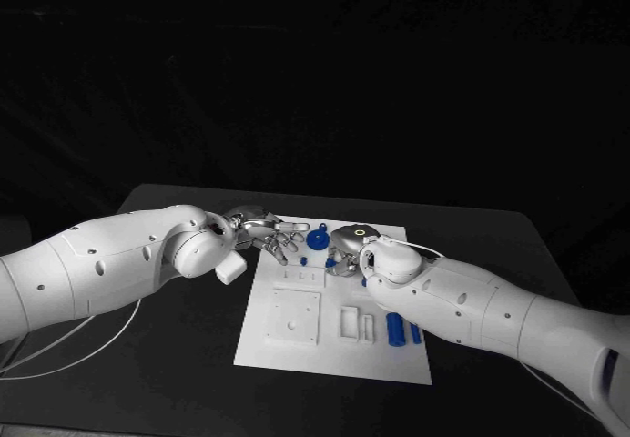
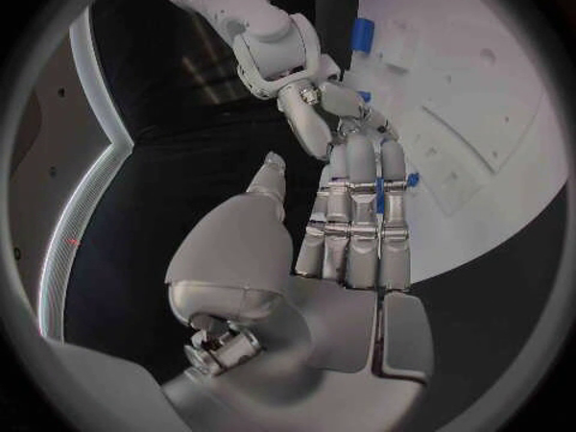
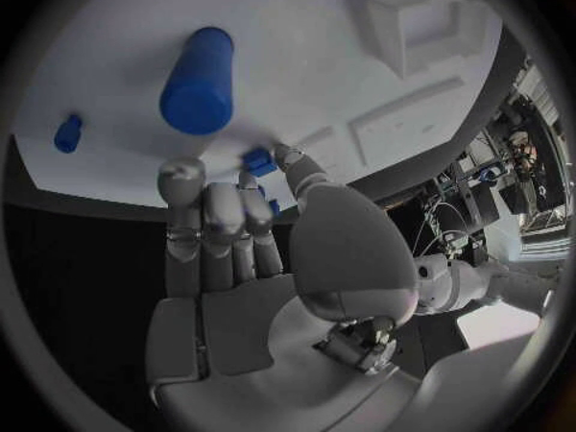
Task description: Assemble the parts on the task board
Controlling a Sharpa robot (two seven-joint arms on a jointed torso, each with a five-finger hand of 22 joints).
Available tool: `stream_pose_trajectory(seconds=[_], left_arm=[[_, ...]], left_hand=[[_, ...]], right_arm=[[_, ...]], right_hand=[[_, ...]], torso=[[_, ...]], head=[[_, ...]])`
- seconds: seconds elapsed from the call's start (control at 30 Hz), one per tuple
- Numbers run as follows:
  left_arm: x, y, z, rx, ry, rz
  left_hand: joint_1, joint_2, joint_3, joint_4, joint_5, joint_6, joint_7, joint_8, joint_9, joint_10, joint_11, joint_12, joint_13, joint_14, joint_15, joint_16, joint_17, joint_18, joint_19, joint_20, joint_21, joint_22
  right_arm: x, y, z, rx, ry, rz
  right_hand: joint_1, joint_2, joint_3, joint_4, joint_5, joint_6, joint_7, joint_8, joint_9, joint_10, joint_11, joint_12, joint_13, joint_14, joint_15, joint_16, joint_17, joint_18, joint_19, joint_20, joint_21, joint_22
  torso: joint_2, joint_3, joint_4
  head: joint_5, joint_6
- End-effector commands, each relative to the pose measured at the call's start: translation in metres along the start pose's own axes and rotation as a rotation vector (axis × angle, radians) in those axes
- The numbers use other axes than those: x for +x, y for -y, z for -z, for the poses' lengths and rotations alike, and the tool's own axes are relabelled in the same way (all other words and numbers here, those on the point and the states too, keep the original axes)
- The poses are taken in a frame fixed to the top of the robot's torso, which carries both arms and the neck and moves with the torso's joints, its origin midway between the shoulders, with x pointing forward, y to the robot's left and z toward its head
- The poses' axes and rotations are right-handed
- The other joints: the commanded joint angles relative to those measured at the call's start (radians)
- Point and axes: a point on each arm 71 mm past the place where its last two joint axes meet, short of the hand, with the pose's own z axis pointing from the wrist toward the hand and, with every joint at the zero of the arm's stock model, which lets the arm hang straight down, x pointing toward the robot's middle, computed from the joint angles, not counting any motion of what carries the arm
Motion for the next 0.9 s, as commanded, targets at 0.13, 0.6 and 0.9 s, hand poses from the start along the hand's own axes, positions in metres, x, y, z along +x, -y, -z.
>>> stream_pose_trajectory(seconds=[0.13, 0.6, 0.9], left_arm=[[0.0027, 0.0019, -0.0006, 0.007, -0.017, 0.004], [0.0029, 0.002, -0.0014, 0.005, -0.019, 0.004], [0.0026, 0.0016, -0.0012, 0.002, -0.019, 0.004]], left_hand=[[0.0, 0.012, -0.001, -0.008, -0.003, -0.006, 0.0, -0.004, -0.002, -0.01, 0.002, -0.006, -0.001, 0.002, 0.004, -0.003, -0.001, -0.007, -0.001, 0.006, -0.003, -0.001], [0.003, 0.015, -0.001, -0.012, -0.003, -0.006, 0.0, -0.004, -0.002, -0.01, 0.002, -0.007, -0.001, 0.002, 0.004, -0.002, -0.001, -0.007, -0.002, 0.006, -0.003, -0.001], [0.011, 0.023, -0.002, -0.024, -0.001, -0.005, 0.0, -0.004, -0.003, -0.009, 0.001, -0.007, -0.001, 0.002, 0.004, -0.002, -0.001, -0.007, -0.002, 0.005, -0.002, -0.001]], right_arm=[[0.0102, -0.0012, 0.0001, 0.0, -0.049, 0.013], [0.0141, 0.0002, 0.0015, 0.03, -0.044, 0.029], [0.0161, 0.0034, 0.0029, 0.03, -0.052, 0.027]], right_hand=[[-0.001, 0.008, 0.018, 0.001, -0.011, 0.021, -0.005, 0.001, 0.0, 0.006, -0.007, 0.004, 0.003, 0.002, 0.001, 0.003, 0.002, 0.01, 0.052, 0.004, 0.008, 0.074], [0.004, 0.009, 0.176, -0.055, -0.11, 0.067, -0.015, 0.0, 0.001, 0.013, -0.016, 0.005, 0.006, 0.006, -0.003, 0.007, 0.005, 0.003, 0.053, 0.0, 0.022, 0.075], [-0.023, 0.014, 0.243, -0.105, -0.056, 0.074, -0.014, 0.0, 0.001, 0.012, -0.016, 0.006, 0.008, 0.006, -0.004, 0.007, 0.005, 0.003, 0.052, -0.001, 0.023, 0.075]], torso=[[0.001, 0.0004, 0.0011], [-0.001, 0.0003, -0.0011], [0.0, 0.002, -0.0016]], head=[[0.0, -0.003], [0.003, -0.011], [0.005, -0.012]])
